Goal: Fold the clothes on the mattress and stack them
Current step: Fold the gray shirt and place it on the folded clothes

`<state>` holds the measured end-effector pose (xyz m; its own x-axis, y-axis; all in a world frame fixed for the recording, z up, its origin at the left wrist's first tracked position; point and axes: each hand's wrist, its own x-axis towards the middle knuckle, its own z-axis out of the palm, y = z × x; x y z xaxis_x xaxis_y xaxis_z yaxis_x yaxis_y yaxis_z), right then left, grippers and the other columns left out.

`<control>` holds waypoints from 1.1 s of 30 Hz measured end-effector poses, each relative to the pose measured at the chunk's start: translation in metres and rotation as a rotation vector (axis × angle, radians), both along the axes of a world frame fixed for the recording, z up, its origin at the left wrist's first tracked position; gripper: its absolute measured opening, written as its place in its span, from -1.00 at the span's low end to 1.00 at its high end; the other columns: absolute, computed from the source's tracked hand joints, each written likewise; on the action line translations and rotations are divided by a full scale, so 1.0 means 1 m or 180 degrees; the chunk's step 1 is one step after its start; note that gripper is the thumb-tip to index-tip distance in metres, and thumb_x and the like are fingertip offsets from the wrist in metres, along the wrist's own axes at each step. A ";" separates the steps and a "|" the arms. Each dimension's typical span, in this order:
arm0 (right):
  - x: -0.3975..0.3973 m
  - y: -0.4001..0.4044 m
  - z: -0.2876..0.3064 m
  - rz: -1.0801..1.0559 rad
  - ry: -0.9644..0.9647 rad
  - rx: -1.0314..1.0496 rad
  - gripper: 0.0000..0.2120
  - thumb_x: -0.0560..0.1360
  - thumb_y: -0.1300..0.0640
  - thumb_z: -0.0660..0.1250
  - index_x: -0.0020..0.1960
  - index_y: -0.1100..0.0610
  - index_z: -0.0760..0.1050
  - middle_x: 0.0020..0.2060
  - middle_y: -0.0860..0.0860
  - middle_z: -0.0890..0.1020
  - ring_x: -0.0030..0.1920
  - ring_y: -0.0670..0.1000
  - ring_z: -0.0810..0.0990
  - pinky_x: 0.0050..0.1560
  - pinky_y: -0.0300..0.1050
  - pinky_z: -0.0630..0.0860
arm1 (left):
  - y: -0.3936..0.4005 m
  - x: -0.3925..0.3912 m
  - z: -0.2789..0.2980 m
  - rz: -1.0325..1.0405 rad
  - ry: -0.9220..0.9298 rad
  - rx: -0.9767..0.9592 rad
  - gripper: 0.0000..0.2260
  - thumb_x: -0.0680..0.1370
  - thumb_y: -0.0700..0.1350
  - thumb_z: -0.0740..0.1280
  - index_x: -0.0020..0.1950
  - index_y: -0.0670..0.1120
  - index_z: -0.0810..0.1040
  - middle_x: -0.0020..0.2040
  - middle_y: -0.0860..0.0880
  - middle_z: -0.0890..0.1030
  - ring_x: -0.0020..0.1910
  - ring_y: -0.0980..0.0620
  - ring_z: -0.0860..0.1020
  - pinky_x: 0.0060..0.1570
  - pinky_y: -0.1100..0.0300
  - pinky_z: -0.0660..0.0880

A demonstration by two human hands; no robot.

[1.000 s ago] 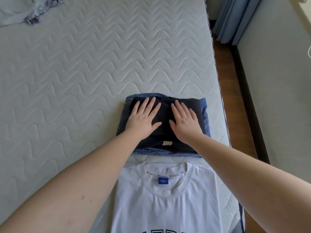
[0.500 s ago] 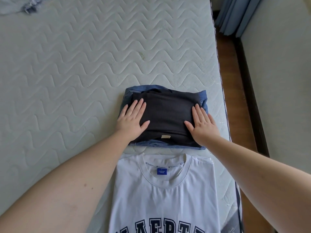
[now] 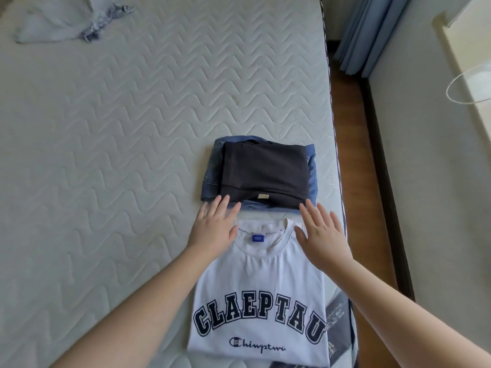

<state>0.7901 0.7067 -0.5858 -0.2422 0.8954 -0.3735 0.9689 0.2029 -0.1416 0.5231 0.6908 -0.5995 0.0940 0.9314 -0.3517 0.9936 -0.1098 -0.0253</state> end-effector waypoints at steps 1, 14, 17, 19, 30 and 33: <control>0.000 -0.014 0.018 -0.0031 0.0039 0.0148 -0.42 0.66 -0.15 -0.08 0.61 0.03 -0.04 0.59 -0.04 -0.02 0.59 0.05 -0.08 0.55 0.04 -0.16 | -0.014 0.003 0.017 0.0076 -0.0087 0.0036 -0.48 0.64 0.13 0.05 0.59 0.08 0.06 0.60 -0.07 0.06 0.58 -0.05 0.00 0.50 -0.07 -0.05; -0.001 -0.214 0.190 0.0199 -0.0286 0.0387 -0.33 0.56 -0.36 -0.33 0.60 -0.10 -0.14 0.59 -0.09 -0.12 0.58 0.01 -0.21 0.52 0.03 -0.33 | -0.225 0.016 0.207 -0.0162 -0.0236 0.0868 -0.42 0.59 0.27 -0.02 0.56 0.07 0.21 0.58 -0.04 0.17 0.56 -0.06 0.11 0.46 -0.21 -0.08; -0.005 -0.258 0.208 0.0212 -0.0180 0.0416 -0.34 0.57 -0.33 -0.24 0.60 -0.09 -0.11 0.58 -0.10 -0.13 0.57 -0.01 -0.23 0.52 0.00 -0.34 | -0.274 0.008 0.222 -0.0090 -0.0216 0.0754 -0.42 0.61 0.27 -0.03 0.59 0.09 0.10 0.60 0.00 0.08 0.58 -0.03 0.01 0.49 -0.20 -0.09; -0.010 -0.282 0.217 0.0265 -0.0020 0.0452 -0.38 0.60 -0.29 -0.16 0.60 -0.06 -0.01 0.58 -0.08 -0.05 0.57 -0.01 -0.18 0.54 0.01 -0.27 | -0.302 0.003 0.230 0.0025 -0.0207 0.0692 -0.43 0.61 0.27 -0.03 0.59 0.10 0.10 0.60 0.00 0.09 0.58 -0.04 0.04 0.49 -0.21 -0.04; 0.009 -0.366 0.238 0.0825 0.0248 0.0566 -0.44 0.60 -0.19 -0.06 0.53 -0.01 0.27 0.53 0.01 0.24 0.55 0.12 0.14 0.53 0.14 0.09 | -0.416 0.025 0.260 0.0515 -0.0014 0.0901 -0.43 0.62 0.27 -0.09 0.60 0.09 0.05 0.60 -0.03 0.09 0.58 -0.06 0.01 0.47 -0.22 -0.02; 0.014 -0.372 0.241 0.0884 0.0335 0.0559 -0.40 0.59 -0.23 -0.09 0.53 -0.01 0.25 0.53 0.00 0.23 0.56 0.10 0.11 0.54 0.12 0.03 | -0.438 0.029 0.266 0.0769 0.0026 0.0931 -0.42 0.61 0.26 -0.02 0.60 0.11 0.05 0.61 0.00 0.07 0.58 -0.05 0.00 0.50 -0.19 -0.06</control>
<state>0.8044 0.3348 -0.3446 -0.5148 0.8383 -0.1794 0.8551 0.4871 -0.1775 0.5526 0.2532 -0.3337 -0.1422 0.9875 -0.0676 0.9897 0.1405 -0.0289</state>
